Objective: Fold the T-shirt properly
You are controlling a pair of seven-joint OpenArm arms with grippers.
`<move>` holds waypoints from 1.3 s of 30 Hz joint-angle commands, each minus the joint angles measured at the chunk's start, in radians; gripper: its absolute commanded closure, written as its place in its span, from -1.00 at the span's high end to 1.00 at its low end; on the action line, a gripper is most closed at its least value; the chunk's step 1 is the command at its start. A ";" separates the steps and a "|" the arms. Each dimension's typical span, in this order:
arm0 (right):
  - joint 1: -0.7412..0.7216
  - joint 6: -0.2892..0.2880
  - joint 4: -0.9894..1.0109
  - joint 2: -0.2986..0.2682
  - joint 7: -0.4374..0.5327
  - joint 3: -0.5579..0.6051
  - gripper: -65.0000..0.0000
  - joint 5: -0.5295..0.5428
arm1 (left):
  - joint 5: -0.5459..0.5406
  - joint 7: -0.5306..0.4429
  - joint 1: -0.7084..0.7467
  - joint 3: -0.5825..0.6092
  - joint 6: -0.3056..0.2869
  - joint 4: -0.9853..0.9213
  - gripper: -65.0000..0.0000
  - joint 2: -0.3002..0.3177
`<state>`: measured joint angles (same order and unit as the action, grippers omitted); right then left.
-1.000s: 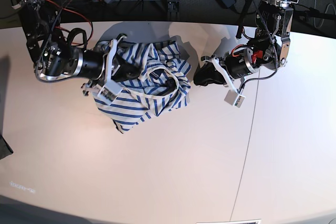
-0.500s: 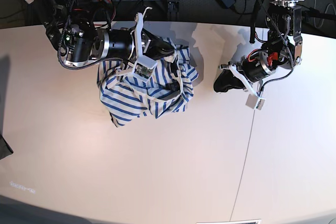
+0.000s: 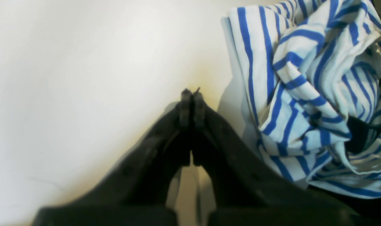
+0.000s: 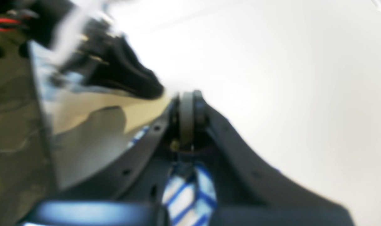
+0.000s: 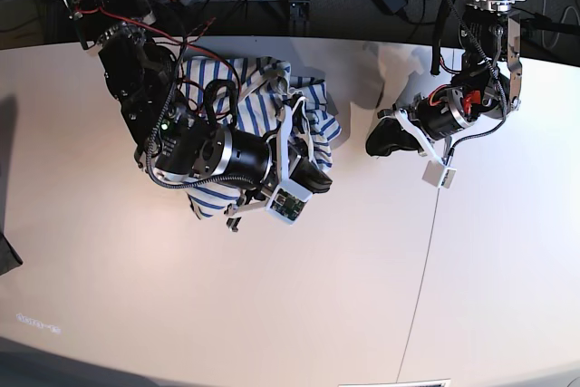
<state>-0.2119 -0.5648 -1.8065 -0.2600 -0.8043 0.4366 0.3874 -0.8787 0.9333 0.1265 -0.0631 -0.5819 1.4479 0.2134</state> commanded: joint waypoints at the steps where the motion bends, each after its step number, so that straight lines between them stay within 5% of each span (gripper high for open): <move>1: -0.038 -0.007 0.010 -0.004 0.022 -0.007 -1.00 0.005 | -0.024 -0.001 -0.010 -0.003 -0.037 0.014 -1.00 0.006; 6: -0.065 -0.008 0.120 -0.008 0.032 -0.007 -1.00 0.004 | -0.049 0.007 -0.010 -0.003 -0.045 0.014 -1.00 0.006; 10: -0.085 -0.008 0.255 0.000 0.146 -0.004 -1.00 -0.027 | -0.055 0.006 -0.011 -0.003 -0.045 0.015 -1.00 0.006; 23: -0.272 -0.007 0.532 0.167 0.232 -0.004 -1.00 -0.085 | -0.064 0.006 -0.010 -0.003 -0.063 0.048 -1.00 0.006; 32: -0.361 -0.007 0.533 0.147 0.185 -0.175 -1.00 -0.121 | -0.072 0.029 0.000 -0.051 -0.076 0.286 -1.00 0.051; 39: -0.361 -0.008 0.549 0.006 0.163 -0.271 -1.00 -0.078 | -0.049 0.008 0.126 0.131 -0.089 0.500 -1.00 0.052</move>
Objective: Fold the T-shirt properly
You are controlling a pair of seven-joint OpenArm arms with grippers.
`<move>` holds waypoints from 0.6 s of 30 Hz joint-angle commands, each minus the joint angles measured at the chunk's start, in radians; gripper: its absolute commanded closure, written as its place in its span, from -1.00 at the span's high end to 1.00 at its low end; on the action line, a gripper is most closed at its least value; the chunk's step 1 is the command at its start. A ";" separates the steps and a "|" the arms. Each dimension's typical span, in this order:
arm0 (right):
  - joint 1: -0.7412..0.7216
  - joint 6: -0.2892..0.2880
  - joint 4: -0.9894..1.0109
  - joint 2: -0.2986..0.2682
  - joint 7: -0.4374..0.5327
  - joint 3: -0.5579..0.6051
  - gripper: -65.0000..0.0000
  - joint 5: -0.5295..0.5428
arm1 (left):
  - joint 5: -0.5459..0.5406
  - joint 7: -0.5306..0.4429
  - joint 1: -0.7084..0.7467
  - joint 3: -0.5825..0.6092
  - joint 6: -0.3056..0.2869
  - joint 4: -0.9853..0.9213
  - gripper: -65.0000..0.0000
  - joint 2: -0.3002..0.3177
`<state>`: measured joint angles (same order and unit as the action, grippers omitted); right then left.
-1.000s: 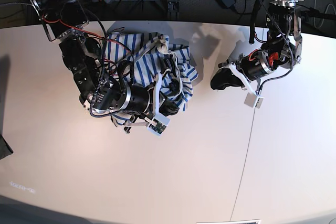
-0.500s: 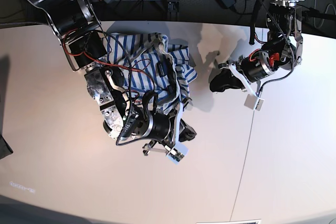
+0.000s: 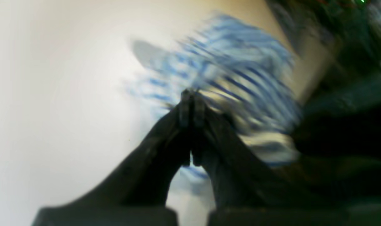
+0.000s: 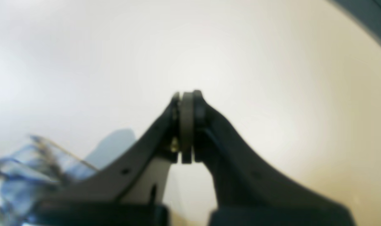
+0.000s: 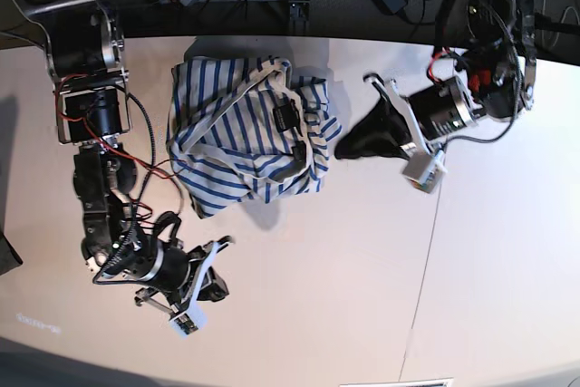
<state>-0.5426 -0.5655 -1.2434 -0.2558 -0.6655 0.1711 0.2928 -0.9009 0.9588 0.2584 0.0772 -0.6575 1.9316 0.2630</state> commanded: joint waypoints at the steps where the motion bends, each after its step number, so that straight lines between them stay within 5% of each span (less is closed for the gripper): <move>1: -0.031 -0.008 -0.004 -0.011 0.021 -0.005 -1.00 0.026 | 0.012 -0.040 0.013 0.038 -0.013 0.029 -1.00 -0.001; 7: -0.031 -0.010 0.100 -0.023 0.034 0.063 -1.00 0.029 | 0.188 -0.125 0.043 0.245 -0.013 0.036 -1.00 -0.043; 11: -0.031 -0.008 0.158 -0.017 0.090 0.187 -1.00 0.011 | 0.279 -0.133 0.043 0.292 -0.013 0.026 -1.00 -0.086; 18: -0.031 -0.007 0.176 -0.016 0.025 0.301 -1.00 -0.007 | 0.391 -0.185 -0.019 0.294 -0.012 -0.105 -1.00 -0.073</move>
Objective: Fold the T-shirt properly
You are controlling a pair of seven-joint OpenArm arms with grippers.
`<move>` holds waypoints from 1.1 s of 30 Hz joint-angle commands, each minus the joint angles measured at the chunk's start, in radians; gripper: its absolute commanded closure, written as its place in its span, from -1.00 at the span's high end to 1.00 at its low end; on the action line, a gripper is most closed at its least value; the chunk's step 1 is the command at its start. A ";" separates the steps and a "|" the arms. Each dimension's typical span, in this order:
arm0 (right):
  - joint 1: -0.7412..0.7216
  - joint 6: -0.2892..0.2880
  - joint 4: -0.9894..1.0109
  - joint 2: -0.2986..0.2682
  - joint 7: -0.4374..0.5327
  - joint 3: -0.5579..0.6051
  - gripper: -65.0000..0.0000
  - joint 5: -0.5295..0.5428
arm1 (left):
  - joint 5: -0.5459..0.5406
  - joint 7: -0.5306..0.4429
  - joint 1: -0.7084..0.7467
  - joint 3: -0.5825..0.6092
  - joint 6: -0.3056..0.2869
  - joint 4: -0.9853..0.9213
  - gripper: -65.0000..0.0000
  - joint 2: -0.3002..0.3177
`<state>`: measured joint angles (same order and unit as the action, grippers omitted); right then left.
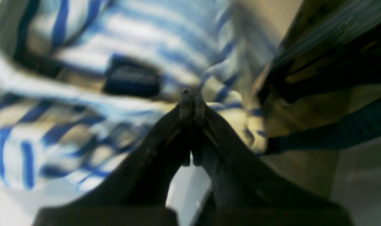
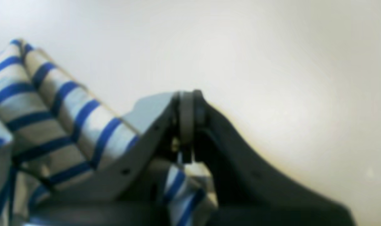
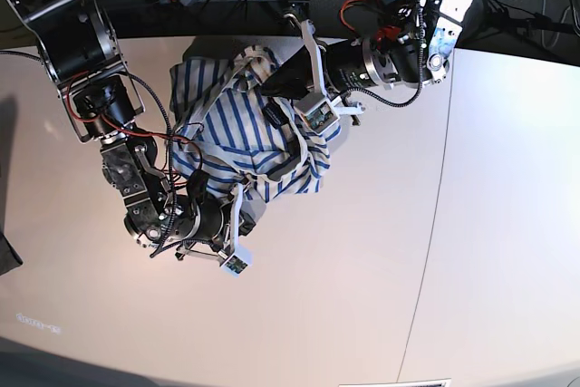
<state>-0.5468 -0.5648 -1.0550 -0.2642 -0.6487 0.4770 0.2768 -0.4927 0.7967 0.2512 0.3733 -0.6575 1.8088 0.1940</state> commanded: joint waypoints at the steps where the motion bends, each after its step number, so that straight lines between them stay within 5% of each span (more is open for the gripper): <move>1: -0.026 -0.008 -0.013 -0.011 -0.004 -0.005 -1.00 0.012 | -0.005 -0.028 -0.035 -0.002 -0.012 -0.008 -1.00 0.006; 9: 0.046 -0.008 -0.092 -0.128 -0.117 -0.006 -1.00 0.201 | 0.007 -0.086 -0.171 -0.002 -0.012 -0.144 -1.00 0.121; 18: 0.297 -0.008 -0.354 -0.310 -0.119 -0.009 -1.00 0.264 | 0.045 -0.168 -0.307 -0.001 -0.009 -0.261 -1.00 0.122; 26: 0.502 -0.008 -0.531 -0.314 -0.118 -0.061 -1.00 0.262 | 0.060 -0.213 -0.403 0.002 -0.009 -0.328 -1.00 0.095; 33: 0.539 -0.008 -0.595 -0.314 -0.118 -0.185 -1.00 0.263 | 0.034 -0.174 -0.492 -0.002 -0.001 -0.338 -1.00 0.091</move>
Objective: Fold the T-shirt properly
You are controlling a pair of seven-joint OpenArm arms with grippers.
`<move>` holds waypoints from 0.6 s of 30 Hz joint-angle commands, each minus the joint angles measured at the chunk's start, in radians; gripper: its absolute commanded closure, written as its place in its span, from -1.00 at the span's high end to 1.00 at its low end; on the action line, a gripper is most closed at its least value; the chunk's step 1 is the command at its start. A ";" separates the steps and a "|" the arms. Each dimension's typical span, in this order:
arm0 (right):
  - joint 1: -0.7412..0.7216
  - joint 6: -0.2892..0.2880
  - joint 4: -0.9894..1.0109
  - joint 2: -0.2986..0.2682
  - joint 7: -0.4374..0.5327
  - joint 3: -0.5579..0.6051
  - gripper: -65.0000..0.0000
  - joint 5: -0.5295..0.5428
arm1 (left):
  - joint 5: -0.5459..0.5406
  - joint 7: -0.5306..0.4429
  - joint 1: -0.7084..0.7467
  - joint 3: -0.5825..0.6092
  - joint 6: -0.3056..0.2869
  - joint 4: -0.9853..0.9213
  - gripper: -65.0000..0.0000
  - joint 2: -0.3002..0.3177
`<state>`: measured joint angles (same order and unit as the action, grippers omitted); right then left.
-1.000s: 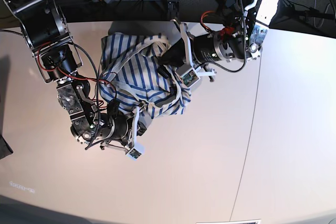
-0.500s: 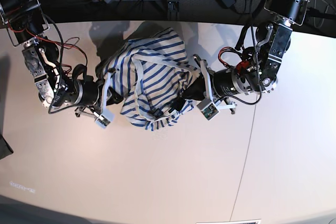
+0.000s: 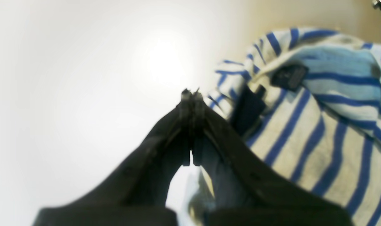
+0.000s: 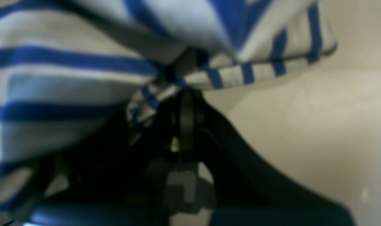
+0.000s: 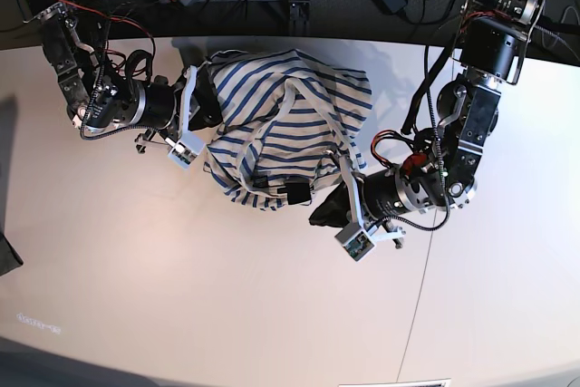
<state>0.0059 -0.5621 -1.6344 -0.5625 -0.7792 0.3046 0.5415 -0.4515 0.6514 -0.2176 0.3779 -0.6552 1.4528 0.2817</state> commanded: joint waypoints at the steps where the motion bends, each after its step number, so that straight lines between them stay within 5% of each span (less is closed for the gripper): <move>1: -0.014 -0.010 -0.020 -0.016 0.012 -0.042 -1.00 0.002 | -0.045 0.017 -0.037 -0.010 -0.003 0.024 -1.00 0.005; 9: -0.013 -0.018 -0.143 -0.016 -0.057 -0.173 -1.00 0.169 | -0.400 0.371 -0.051 -0.149 -0.024 0.158 -1.00 0.024; 13: -0.013 -0.022 -0.222 -0.016 -0.078 -0.121 -1.00 0.227 | -0.546 0.436 0.010 -0.163 -0.043 0.195 -1.00 0.096; 18: -0.013 -0.022 -0.289 -0.003 -0.085 0.007 -1.00 0.219 | -0.600 0.447 0.148 -0.163 -0.043 0.230 -1.00 0.143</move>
<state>0.0036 -0.5655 -1.9060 -0.5587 -0.8814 0.3206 0.7467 -1.0332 1.1194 -0.0467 0.2218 -0.6746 1.6638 0.4152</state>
